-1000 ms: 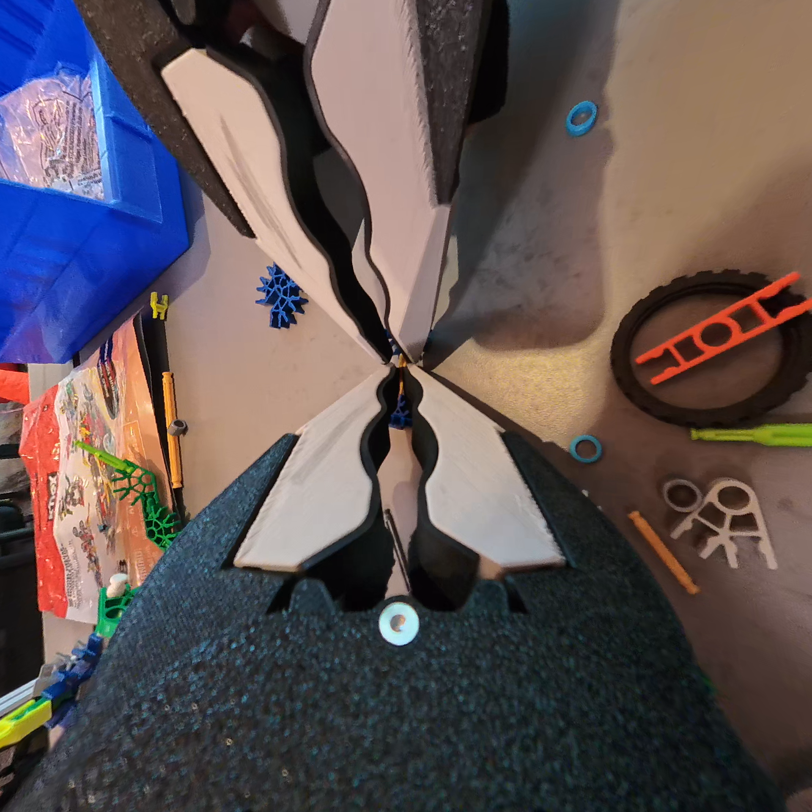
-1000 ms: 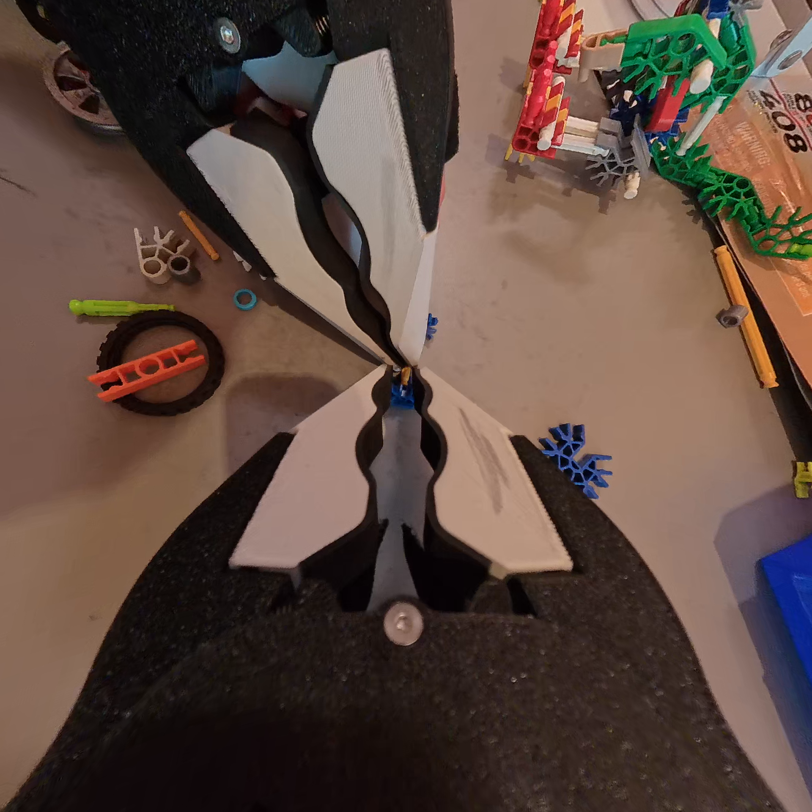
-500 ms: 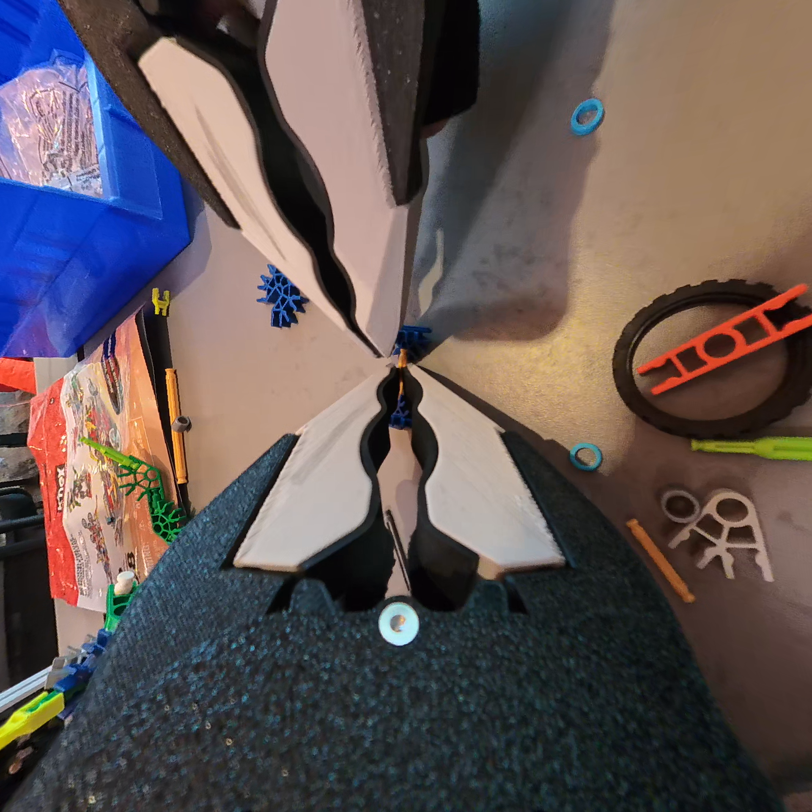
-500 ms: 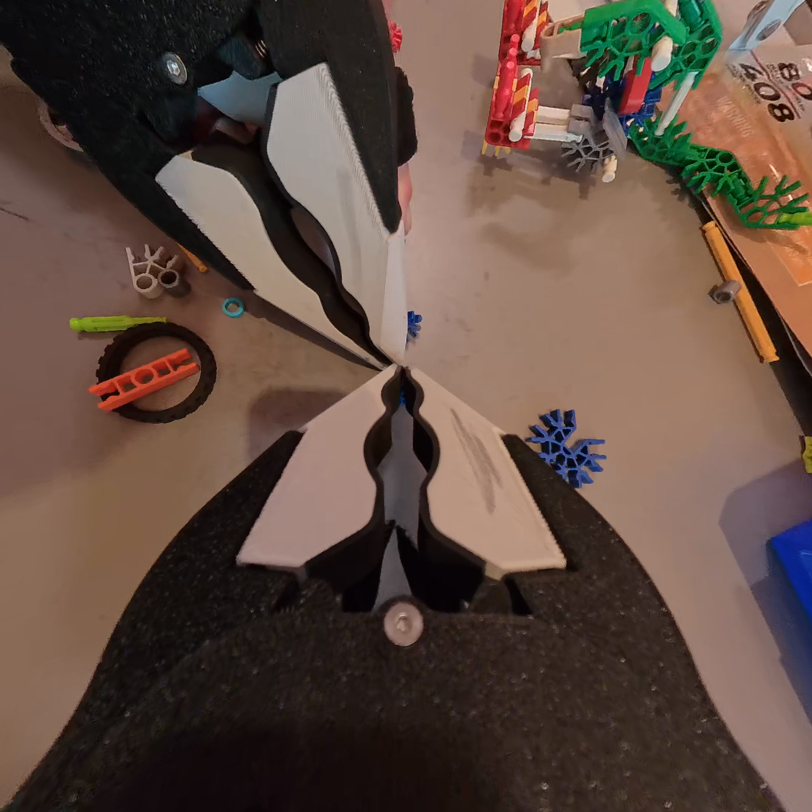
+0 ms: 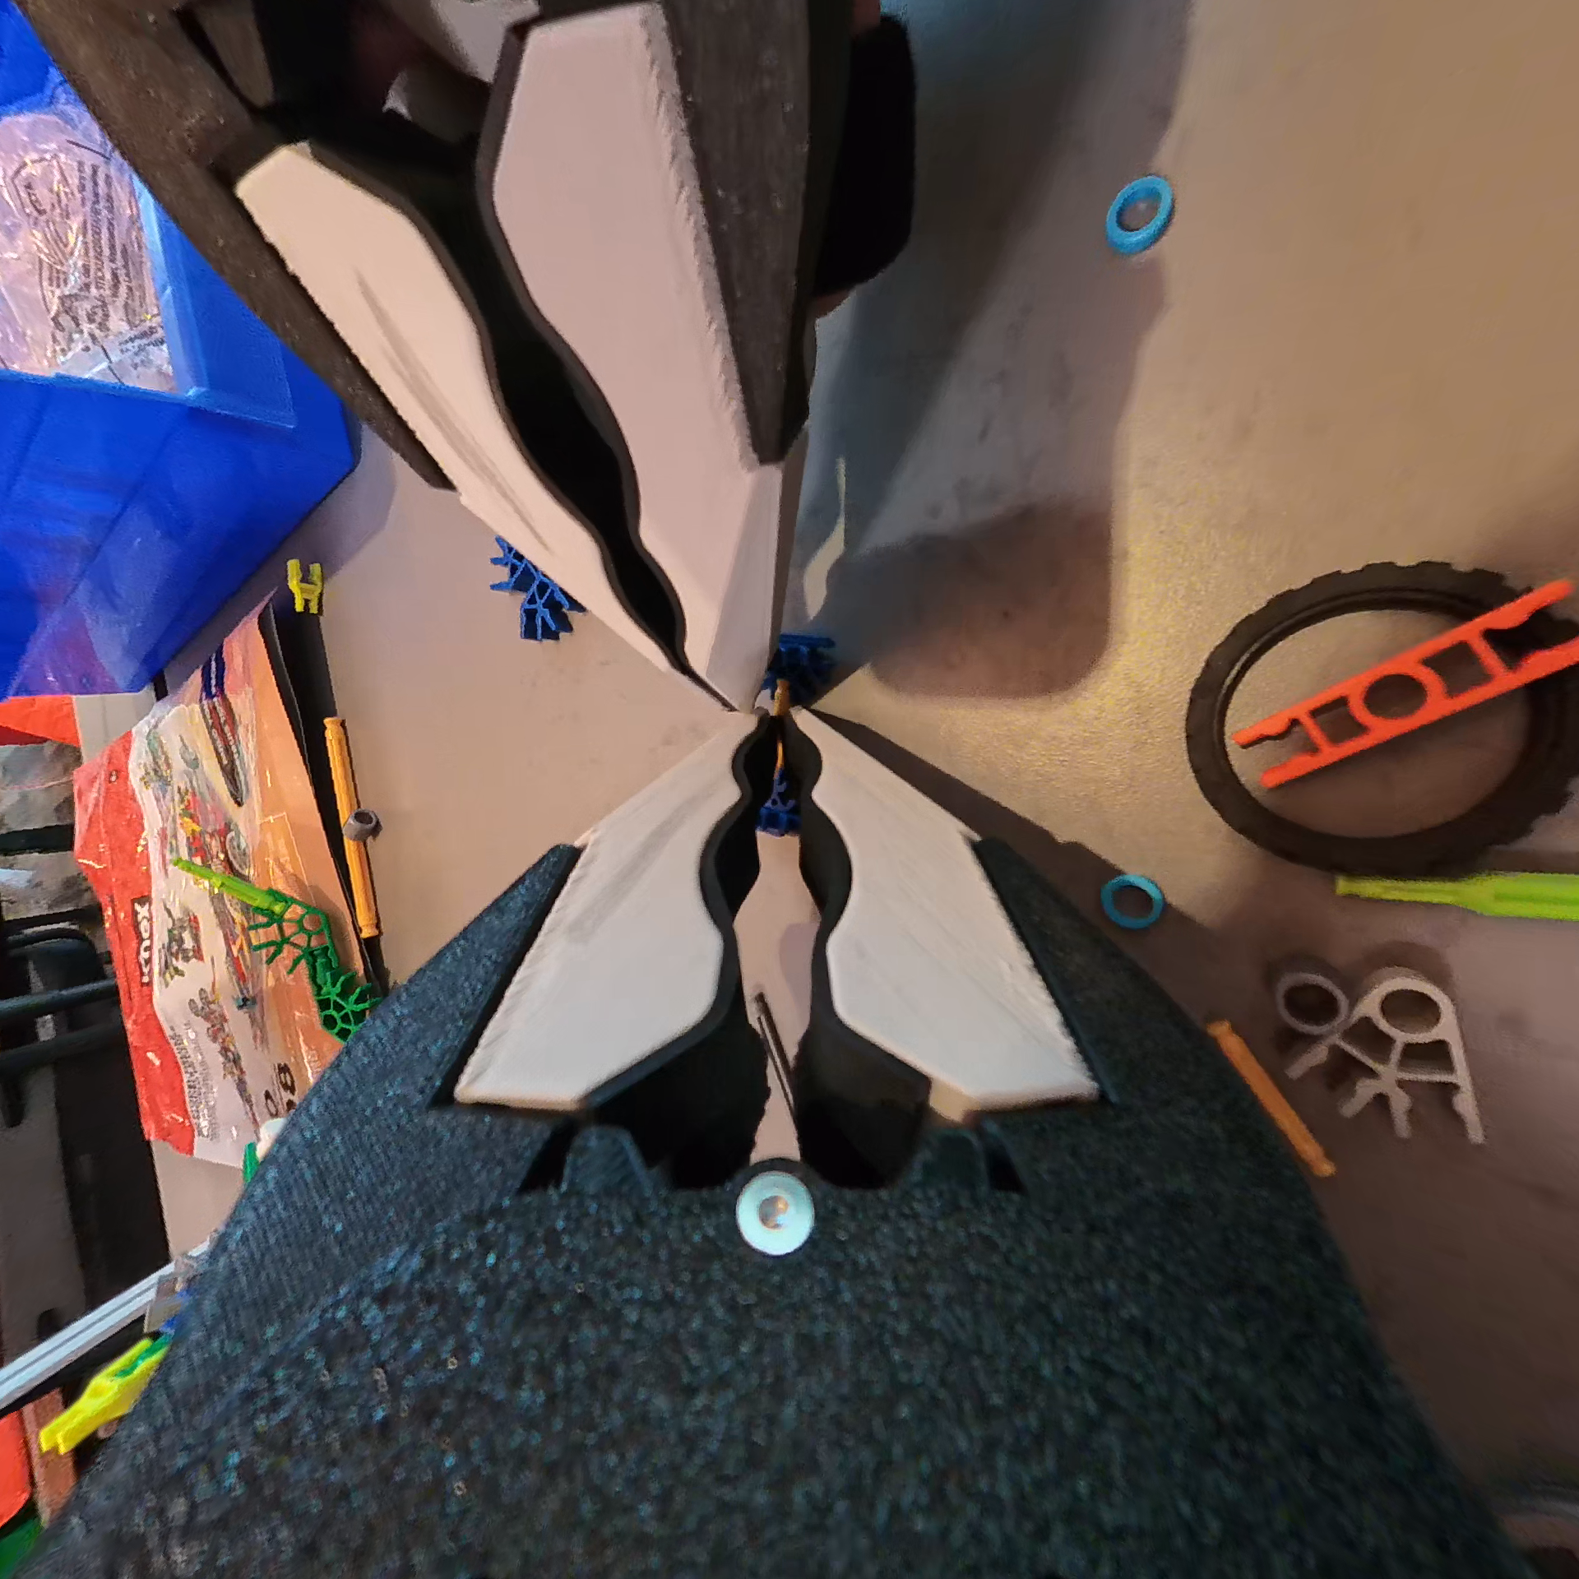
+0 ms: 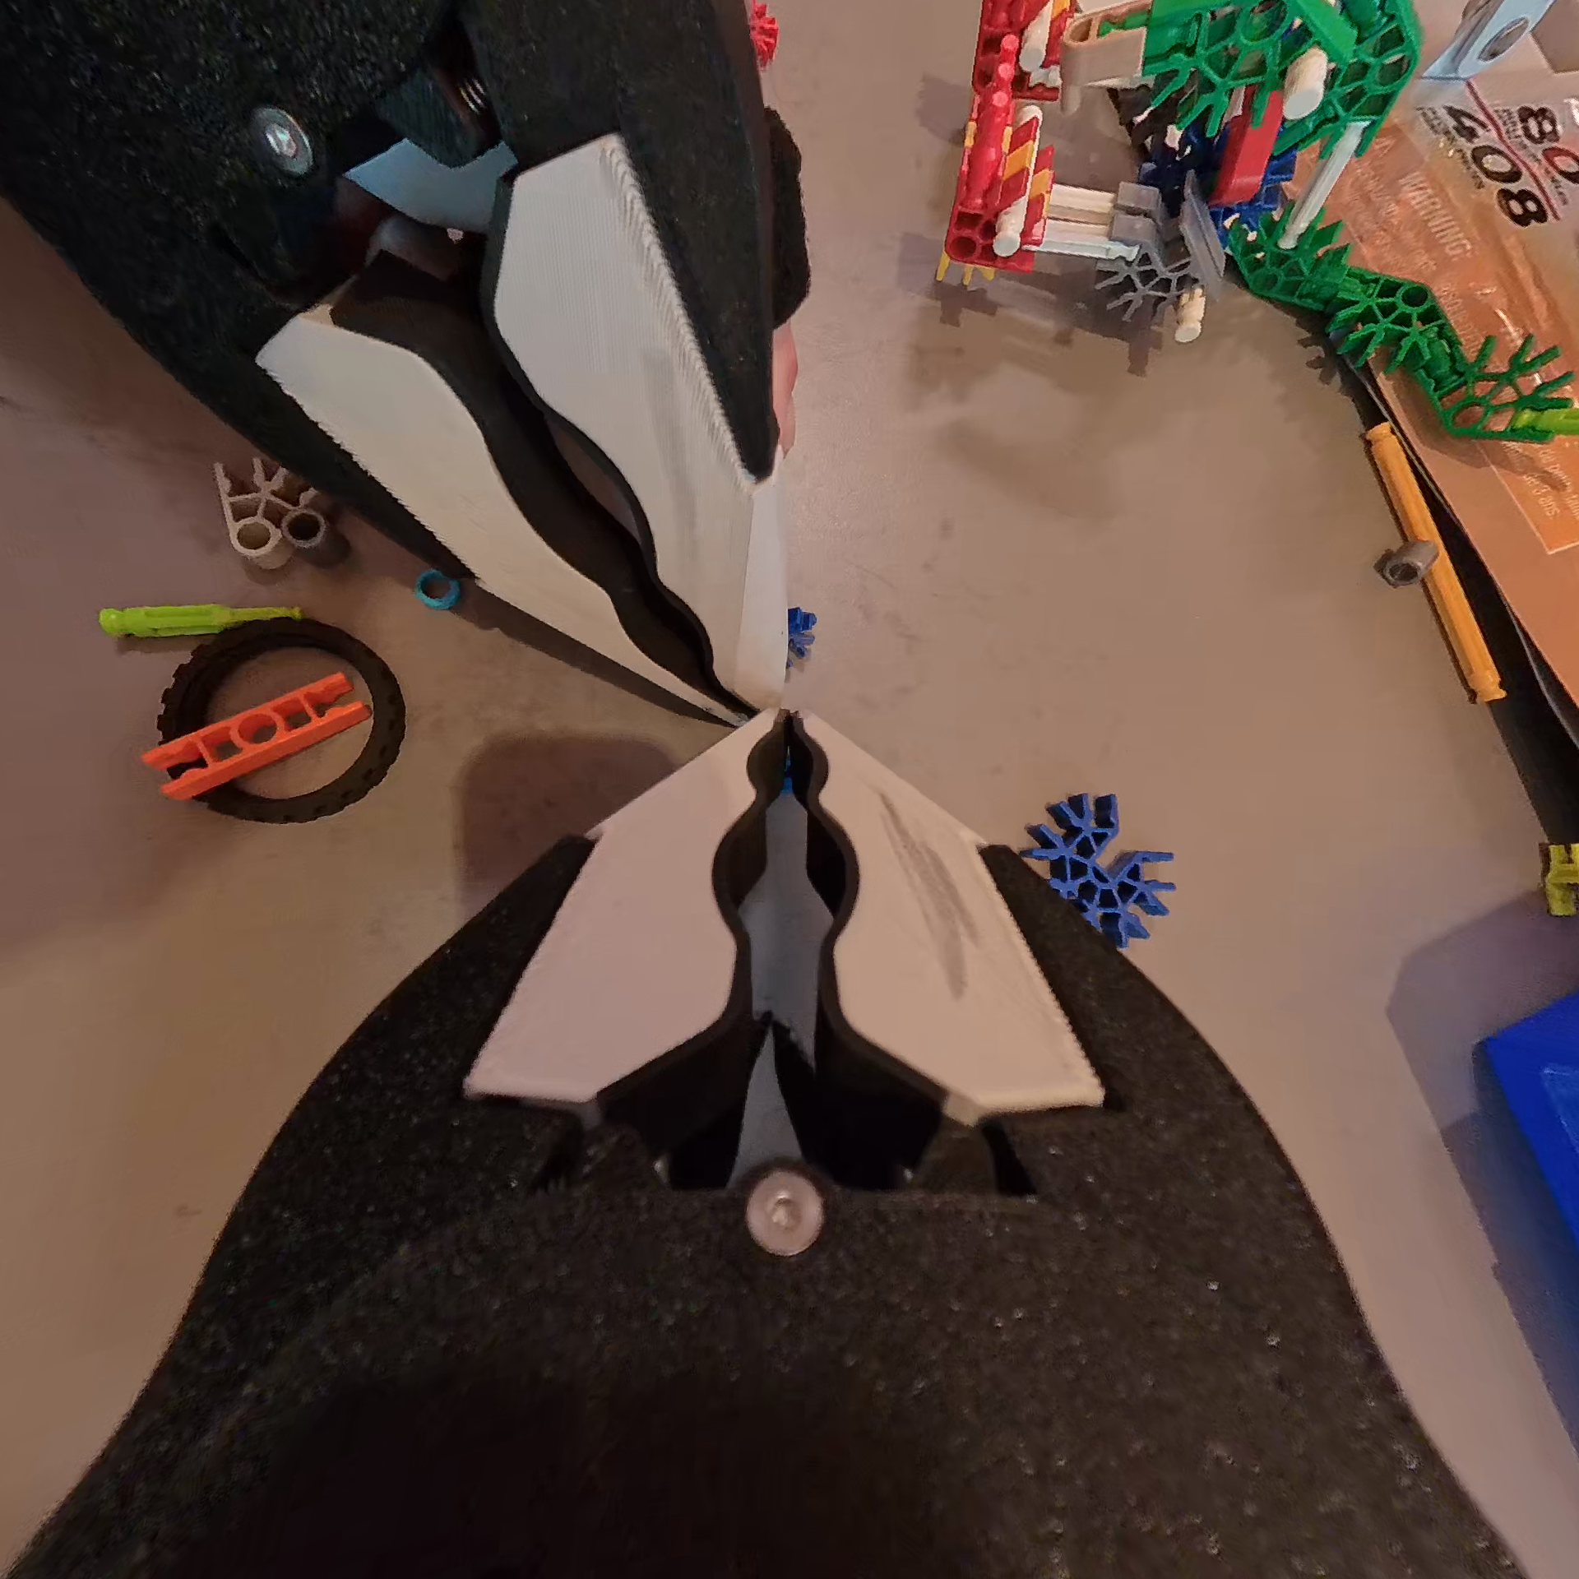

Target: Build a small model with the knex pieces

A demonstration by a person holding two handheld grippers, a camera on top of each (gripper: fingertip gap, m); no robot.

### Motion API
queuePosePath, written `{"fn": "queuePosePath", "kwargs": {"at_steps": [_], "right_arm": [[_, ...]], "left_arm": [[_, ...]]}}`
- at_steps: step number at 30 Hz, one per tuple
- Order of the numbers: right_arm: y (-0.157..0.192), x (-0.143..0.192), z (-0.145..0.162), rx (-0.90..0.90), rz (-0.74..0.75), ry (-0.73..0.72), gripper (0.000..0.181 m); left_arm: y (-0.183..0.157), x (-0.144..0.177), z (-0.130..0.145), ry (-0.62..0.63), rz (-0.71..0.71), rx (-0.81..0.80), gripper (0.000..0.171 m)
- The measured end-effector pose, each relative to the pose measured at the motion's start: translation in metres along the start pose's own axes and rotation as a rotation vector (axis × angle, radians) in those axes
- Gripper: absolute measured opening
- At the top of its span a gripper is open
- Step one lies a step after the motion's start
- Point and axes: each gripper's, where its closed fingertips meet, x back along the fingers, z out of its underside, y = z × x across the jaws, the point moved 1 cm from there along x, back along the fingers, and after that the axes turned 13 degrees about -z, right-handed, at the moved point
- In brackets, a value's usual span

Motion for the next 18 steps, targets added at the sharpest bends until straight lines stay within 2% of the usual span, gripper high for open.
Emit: {"fn": "queuePosePath", "kwargs": {"at_steps": [10, 18], "right_arm": [[-0.0006, 0.0003, -0.0003, -0.004, 0.003, -0.001, 0.000], [-0.0008, 0.0053, -0.0045, -0.020, -0.013, -0.046, 0.000]], "left_arm": [[0.0000, -0.0002, -0.0005, 0.003, 0.018, 0.034, 0.000], [0.0009, -0.0005, -0.0015, -0.075, 0.125, 0.248, 0.000]]}}
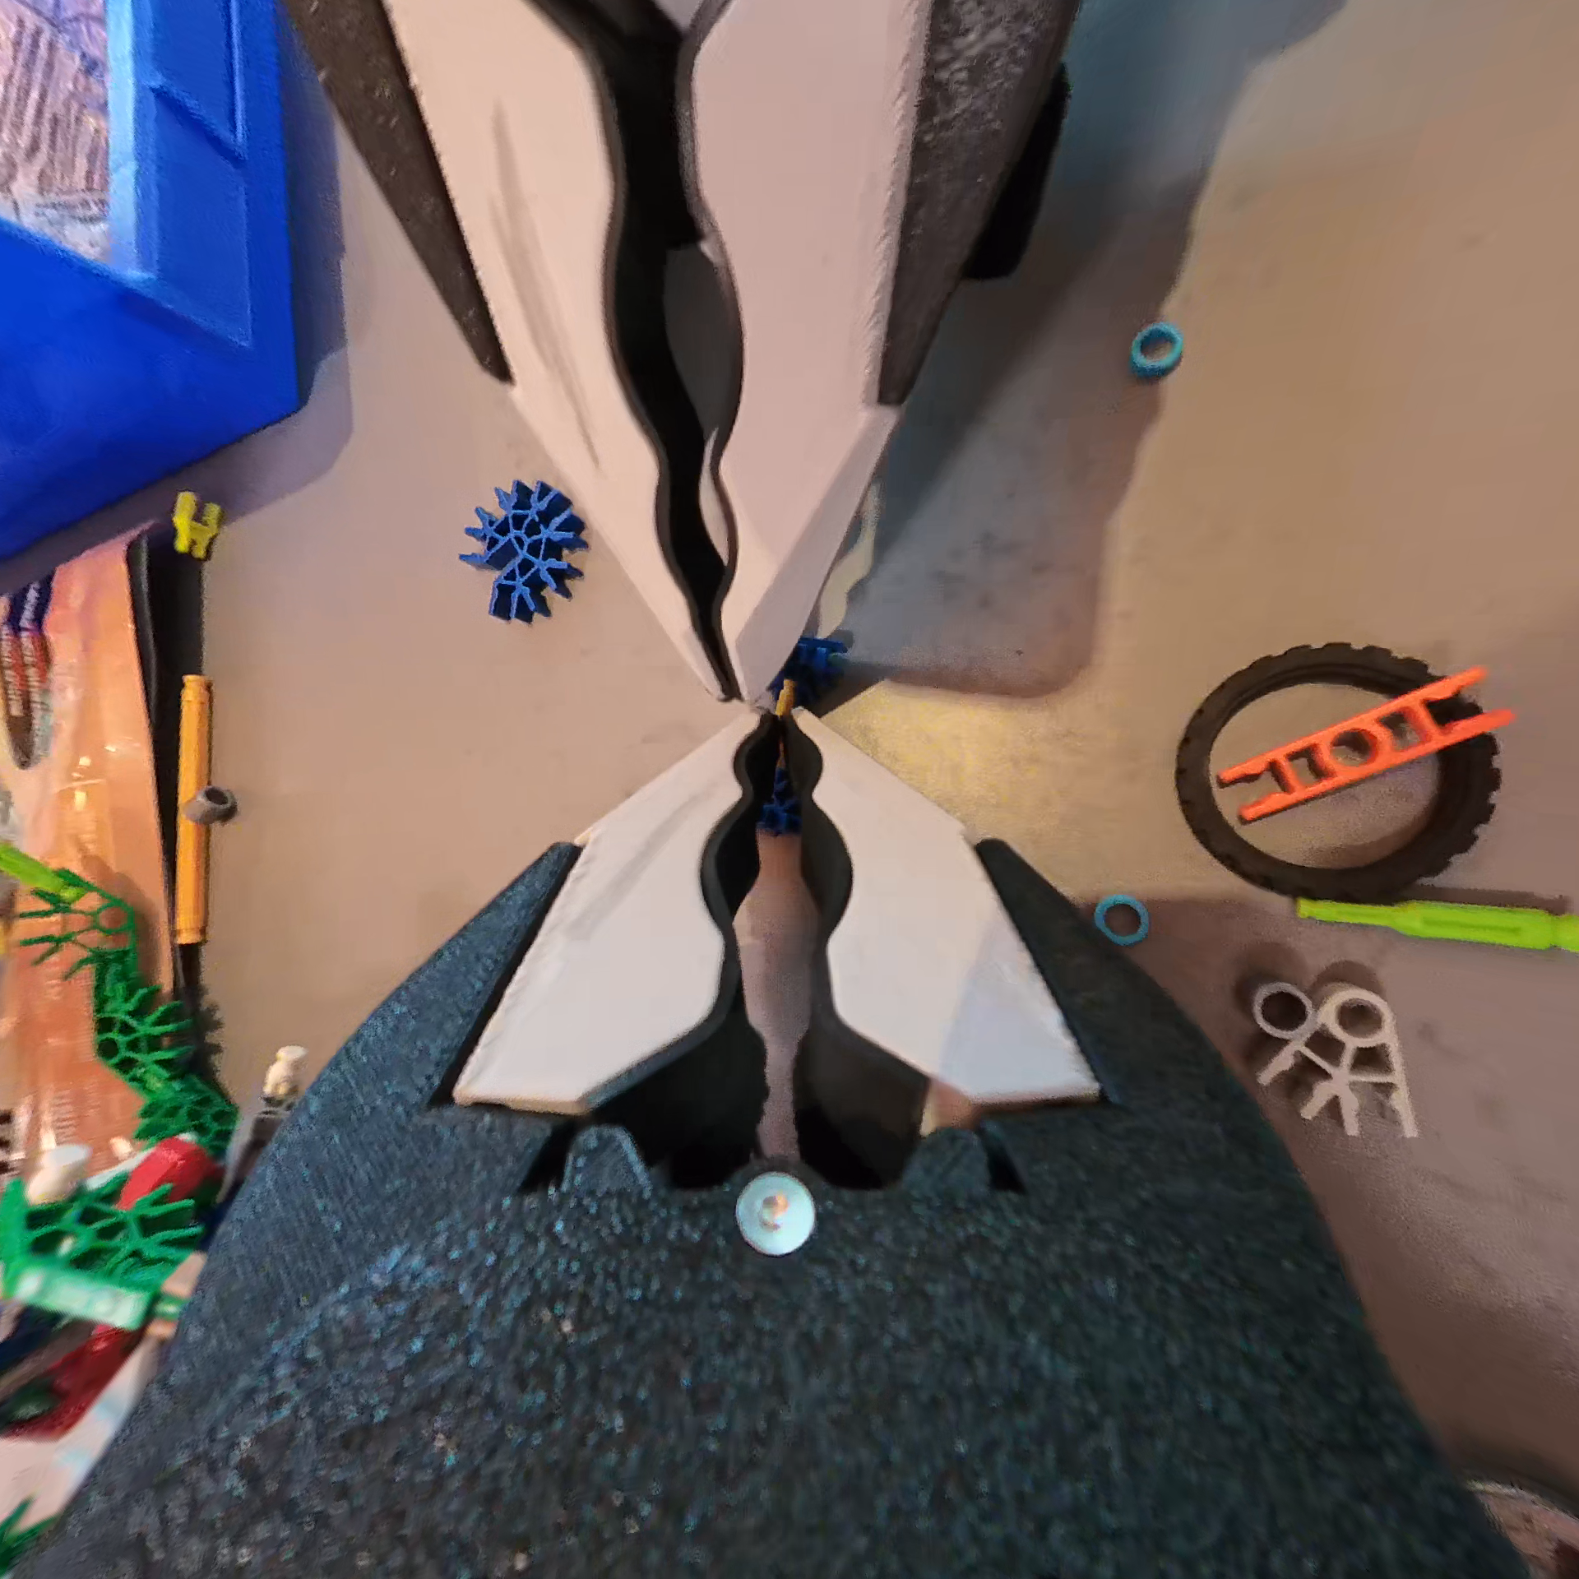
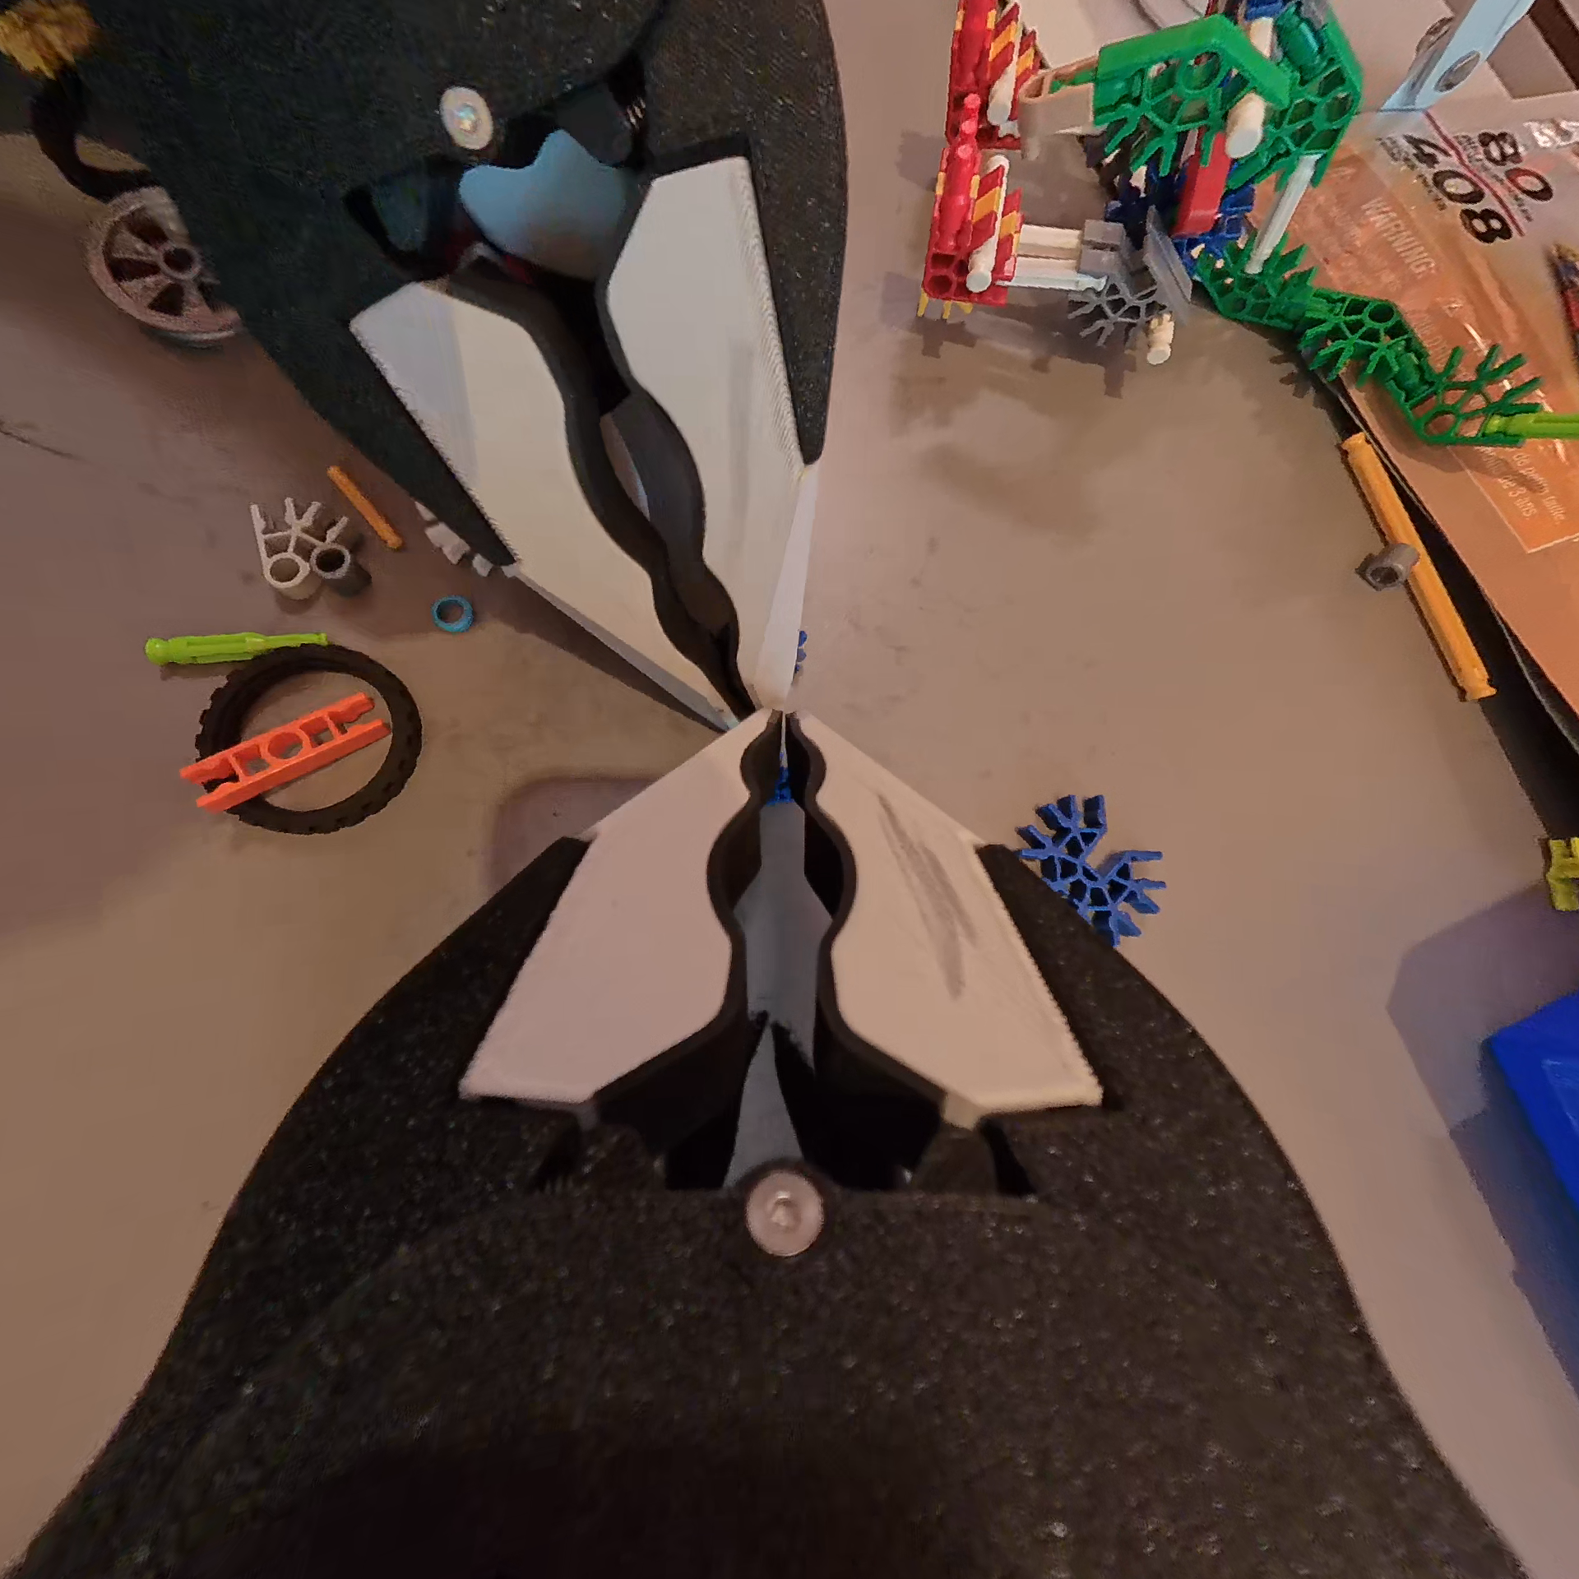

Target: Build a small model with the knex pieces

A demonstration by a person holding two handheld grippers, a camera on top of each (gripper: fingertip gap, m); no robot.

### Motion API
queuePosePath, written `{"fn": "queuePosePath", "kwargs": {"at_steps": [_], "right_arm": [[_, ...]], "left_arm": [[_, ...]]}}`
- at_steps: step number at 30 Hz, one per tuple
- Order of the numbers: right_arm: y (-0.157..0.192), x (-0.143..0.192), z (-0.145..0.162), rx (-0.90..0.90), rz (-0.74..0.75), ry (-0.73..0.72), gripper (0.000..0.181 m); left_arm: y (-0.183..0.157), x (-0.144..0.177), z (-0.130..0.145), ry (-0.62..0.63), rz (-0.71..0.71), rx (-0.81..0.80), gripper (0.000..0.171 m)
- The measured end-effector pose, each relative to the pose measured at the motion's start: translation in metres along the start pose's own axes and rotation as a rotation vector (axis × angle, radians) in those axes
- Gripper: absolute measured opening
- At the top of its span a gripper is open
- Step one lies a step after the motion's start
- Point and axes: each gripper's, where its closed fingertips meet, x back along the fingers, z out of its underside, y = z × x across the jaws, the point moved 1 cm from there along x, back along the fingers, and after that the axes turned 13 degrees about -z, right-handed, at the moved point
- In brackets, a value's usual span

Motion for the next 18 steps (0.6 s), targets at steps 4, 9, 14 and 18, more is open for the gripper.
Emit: {"fn": "queuePosePath", "kwargs": {"at_steps": [4, 9, 14, 18], "right_arm": [[0.0001, 0.0034, -0.0042, -0.014, -0.019, -0.037, 0.000], [-0.0004, 0.0000, 0.0055, -0.048, -0.040, 0.036, 0.000], [0.0013, -0.0011, 0.0055, -0.021, -0.020, 0.139, 0.000], [0.0048, -0.0003, 0.0032, 0.000, -0.057, 0.225, 0.000]], "left_arm": [[0.0002, 0.0003, 0.0001, -0.021, 0.045, 0.059, 0.000], [0.0003, 0.0005, -0.0002, -0.031, 0.080, 0.110, 0.000], [0.0004, 0.0007, -0.0003, -0.038, 0.094, 0.122, 0.000], [0.0000, 0.0006, -0.0009, -0.040, 0.095, 0.121, 0.000]]}}
